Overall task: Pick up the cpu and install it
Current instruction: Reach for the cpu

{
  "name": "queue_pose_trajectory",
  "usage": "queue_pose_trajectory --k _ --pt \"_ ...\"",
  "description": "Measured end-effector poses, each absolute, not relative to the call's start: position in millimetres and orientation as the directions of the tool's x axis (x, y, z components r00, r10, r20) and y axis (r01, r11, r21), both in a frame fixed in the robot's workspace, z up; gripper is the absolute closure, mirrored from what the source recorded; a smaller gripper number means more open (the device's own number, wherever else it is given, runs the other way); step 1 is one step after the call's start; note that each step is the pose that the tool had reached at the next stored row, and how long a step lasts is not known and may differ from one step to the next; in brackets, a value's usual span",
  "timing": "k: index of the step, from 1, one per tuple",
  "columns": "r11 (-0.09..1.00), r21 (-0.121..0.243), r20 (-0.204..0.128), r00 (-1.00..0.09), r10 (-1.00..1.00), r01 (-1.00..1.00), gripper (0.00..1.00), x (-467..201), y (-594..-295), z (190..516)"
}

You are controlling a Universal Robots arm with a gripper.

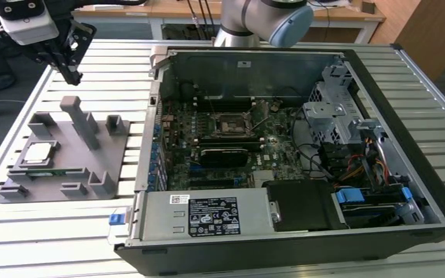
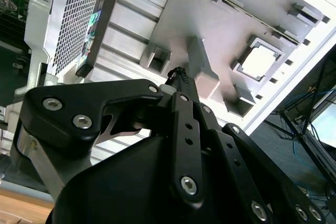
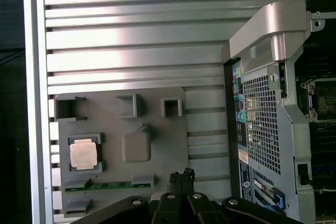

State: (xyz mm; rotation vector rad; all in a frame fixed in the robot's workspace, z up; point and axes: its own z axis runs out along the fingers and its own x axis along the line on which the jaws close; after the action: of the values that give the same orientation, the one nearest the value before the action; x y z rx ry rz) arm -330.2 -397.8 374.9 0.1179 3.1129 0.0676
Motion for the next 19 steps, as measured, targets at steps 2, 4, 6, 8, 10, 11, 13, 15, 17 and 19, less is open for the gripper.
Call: queue_pose_trajectory --k 2,4,6,8,10,11,13,15,17,19 --pt "0.996 0.044 -0.024 -0.997 0.076 0.075 0.89 -332.4 -397.8 374.5" --pt "0.996 0.044 -0.024 -0.997 0.076 0.075 0.89 -334.4 -397.7 374.2" --pt "0.996 0.044 -0.024 -0.997 0.076 0.075 0.89 -336.5 -397.7 373.8" --pt "0.996 0.044 -0.024 -0.997 0.076 0.075 0.89 -338.4 -397.7 373.5" --pt "0.996 0.044 -0.024 -0.997 0.076 0.075 0.89 -340.4 -397.6 373.0" --pt "0.996 0.044 -0.024 -0.997 0.076 0.075 0.89 -341.4 -397.6 372.9" --pt "0.996 0.044 -0.024 -0.997 0.076 0.075 0.89 -343.5 -397.6 372.5" --pt "0.996 0.044 -0.024 -0.997 0.076 0.075 0.89 -345.5 -397.6 372.1" --pt "0.996 0.044 -0.024 -0.997 0.076 0.075 0.89 -347.8 -397.5 371.8" --pt "0.996 0.044 -0.024 -0.997 0.076 0.075 0.89 -349.9 -397.5 371.4"
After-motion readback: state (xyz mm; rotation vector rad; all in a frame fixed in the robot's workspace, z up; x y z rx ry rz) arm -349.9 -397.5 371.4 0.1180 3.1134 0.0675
